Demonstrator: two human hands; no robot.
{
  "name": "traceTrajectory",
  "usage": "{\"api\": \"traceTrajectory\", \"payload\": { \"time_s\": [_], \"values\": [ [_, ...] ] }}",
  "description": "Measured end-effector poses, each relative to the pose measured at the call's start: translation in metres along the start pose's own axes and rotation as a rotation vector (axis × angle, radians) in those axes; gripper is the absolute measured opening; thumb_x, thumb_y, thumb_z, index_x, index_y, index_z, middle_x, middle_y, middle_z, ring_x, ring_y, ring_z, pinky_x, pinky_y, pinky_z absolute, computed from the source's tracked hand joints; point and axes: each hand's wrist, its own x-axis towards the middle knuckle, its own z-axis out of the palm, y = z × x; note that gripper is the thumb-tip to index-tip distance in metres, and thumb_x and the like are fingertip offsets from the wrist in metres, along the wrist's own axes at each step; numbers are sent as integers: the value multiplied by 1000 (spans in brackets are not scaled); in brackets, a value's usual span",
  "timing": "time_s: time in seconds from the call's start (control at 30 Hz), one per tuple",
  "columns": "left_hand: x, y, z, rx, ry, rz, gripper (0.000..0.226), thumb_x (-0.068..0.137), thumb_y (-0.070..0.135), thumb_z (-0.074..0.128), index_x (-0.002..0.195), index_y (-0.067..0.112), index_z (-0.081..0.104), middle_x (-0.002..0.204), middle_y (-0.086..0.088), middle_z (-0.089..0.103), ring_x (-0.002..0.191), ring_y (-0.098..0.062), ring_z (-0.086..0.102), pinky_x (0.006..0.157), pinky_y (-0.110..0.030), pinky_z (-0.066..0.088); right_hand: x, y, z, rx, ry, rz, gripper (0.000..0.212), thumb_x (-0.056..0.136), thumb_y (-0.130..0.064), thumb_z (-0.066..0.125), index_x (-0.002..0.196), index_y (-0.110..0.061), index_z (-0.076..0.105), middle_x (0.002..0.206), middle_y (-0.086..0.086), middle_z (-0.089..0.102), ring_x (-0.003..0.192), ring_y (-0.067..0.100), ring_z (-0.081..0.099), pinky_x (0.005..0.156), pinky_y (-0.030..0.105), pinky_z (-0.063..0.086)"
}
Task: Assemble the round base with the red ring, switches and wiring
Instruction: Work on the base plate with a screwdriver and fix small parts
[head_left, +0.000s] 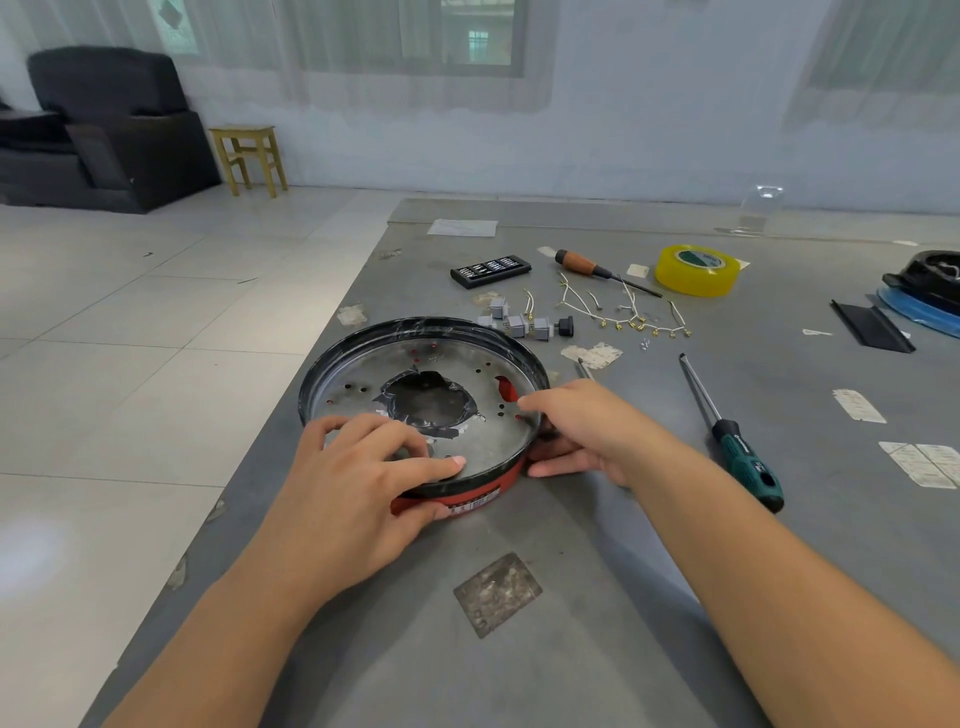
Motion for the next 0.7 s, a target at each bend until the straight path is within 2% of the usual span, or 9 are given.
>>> {"api": "traceTrajectory", "payload": {
  "time_s": [0.1,0.2,0.27,0.37,0.43,0.5,0.6,0.67,0.7],
  "values": [
    [-1,-4,2,30,49,32,38,82,59,73,118,48,77,104,19,68,108,-19,64,94,-50,43,7,6,4,69,12,-25,11,88,-15,65,97,-9,67,77,6,66,71,25,69,67,40,65],
    [0,-4,4,60,103,50,40,86,62,59,119,46,77,107,16,68,112,-22,60,96,-48,39,14,8,6,109,69,-77,8,85,-17,67,89,-12,71,64,-1,68,66,17,67,78,40,65],
    [0,-5,4,57,123,64,42,88,61,55,119,44,77,109,15,69,115,-24,58,97,-49,39,14,7,6,164,64,-95,9,85,-17,65,90,-12,71,70,1,71,66,17,68,78,41,65],
    [1,-6,4,91,139,73,38,89,58,58,119,44,77,113,14,70,121,-28,59,102,-55,36,12,8,9,278,9,-88,13,88,-13,58,98,-14,65,74,2,73,69,22,73,66,43,64],
    [1,-3,5,129,168,23,33,87,55,68,117,45,78,118,14,71,129,-29,57,105,-61,29,11,10,10,316,21,-92,16,90,-11,55,105,-14,61,90,7,74,79,27,75,65,44,63],
    [3,0,6,141,215,-74,36,82,45,83,118,43,78,134,8,67,141,-33,48,109,-64,25,10,10,11,364,46,-94,20,92,-9,53,110,-14,58,104,12,72,86,30,74,64,45,63],
    [8,7,8,14,344,-296,78,73,33,94,144,41,62,170,-9,31,158,-41,19,120,-63,20,9,12,14,521,47,-86,22,95,-6,50,115,-14,55,107,14,72,85,31,76,65,46,63],
    [11,13,11,-209,436,-439,108,74,31,93,161,47,31,176,-6,-1,163,-31,0,127,-56,13,8,14,18,632,46,-100,26,97,-3,48,118,-16,55,110,13,73,87,30,76,68,47,64],
    [12,16,13,-390,451,-515,119,74,32,94,163,51,17,176,2,-9,163,-23,-3,128,-55,14,8,15,20,684,47,-113,31,97,-1,47,122,-18,56,114,12,72,93,31,74,70,49,64]
  ]
}}
